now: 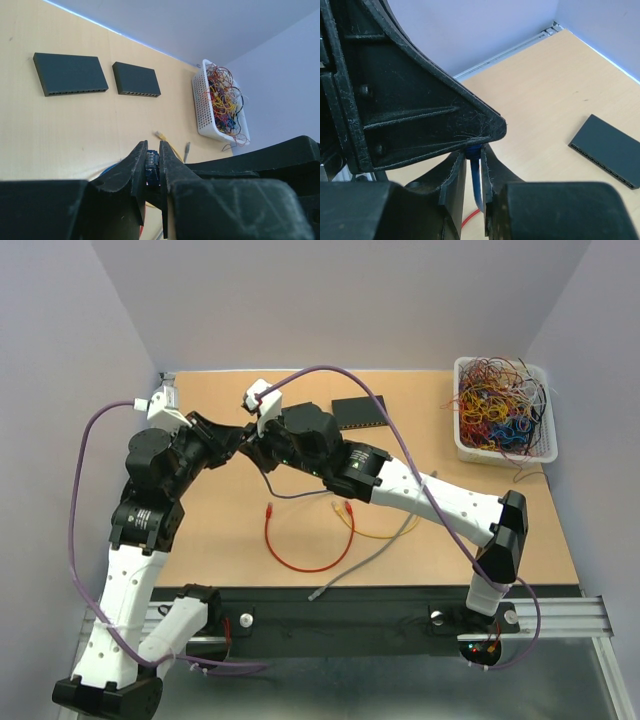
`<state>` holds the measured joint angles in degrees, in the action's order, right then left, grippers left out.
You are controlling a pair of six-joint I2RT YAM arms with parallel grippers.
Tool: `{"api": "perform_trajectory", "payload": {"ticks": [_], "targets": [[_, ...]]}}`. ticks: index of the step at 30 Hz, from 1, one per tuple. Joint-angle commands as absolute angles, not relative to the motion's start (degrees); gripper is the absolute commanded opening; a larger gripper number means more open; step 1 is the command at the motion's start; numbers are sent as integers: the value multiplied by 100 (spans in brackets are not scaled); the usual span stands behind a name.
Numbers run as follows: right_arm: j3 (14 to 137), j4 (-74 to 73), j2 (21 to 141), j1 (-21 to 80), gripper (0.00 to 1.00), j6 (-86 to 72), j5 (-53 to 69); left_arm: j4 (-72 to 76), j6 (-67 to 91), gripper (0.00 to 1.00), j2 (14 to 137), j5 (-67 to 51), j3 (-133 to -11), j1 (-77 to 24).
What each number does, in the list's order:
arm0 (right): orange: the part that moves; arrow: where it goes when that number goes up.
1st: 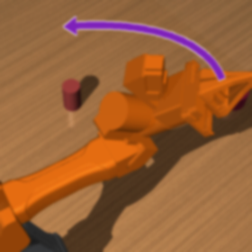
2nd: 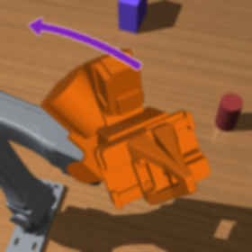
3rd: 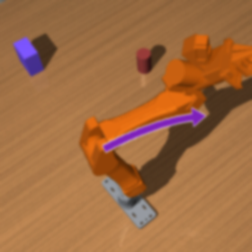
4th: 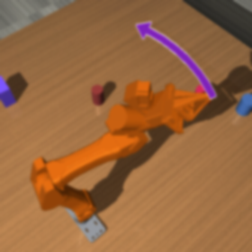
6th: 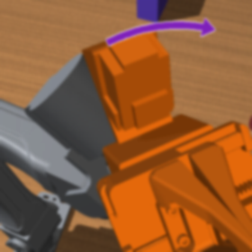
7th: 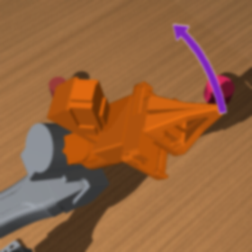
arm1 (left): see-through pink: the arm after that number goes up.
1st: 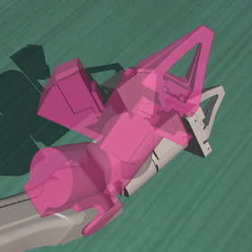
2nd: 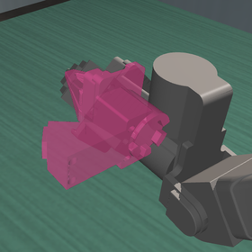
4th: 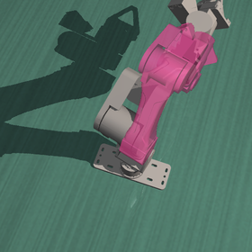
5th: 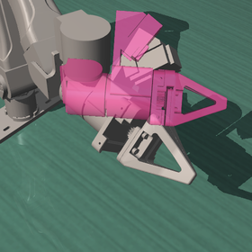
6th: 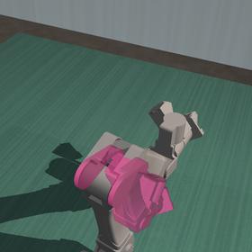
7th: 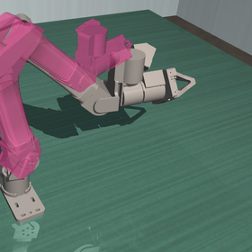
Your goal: Insert the plug into the switch port
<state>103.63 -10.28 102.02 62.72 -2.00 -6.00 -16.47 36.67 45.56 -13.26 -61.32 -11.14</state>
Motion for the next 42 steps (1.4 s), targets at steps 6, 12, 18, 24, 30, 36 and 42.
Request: {"api": "perform_trajectory", "payload": {"ticks": [6, 12, 18, 24, 30, 36, 42], "targets": [[9494, -273, 9555, 6231, 0, -255, -940, -1354, 3393, 42, 4632, -1170, -6012, -1125], [9167, -79, 9308, 6223, 1, -255, -1063, -1169, 3454, 27, 4772, -1256, -5845, -1125], [9149, -44, 9316, 6223, 0, -246, -1063, -985, 3516, 32, 4781, -1432, -5625, -1125], [9185, -44, 9387, 6223, 0, -264, -1002, -861, 3533, 49, 4562, -1503, -5572, -1125], [9185, -44, 9404, 6223, 0, -299, -1282, -896, 3525, 53, 4377, -1345, -5642, -1125], [9255, -44, 9413, 6214, 0, -360, -1503, -940, 3498, 52, 4280, -1318, -5730, -1125], [9351, -44, 9545, 6214, 1, -422, -1372, -897, 3524, 51, 4219, -1397, -5678, -1125]]}}
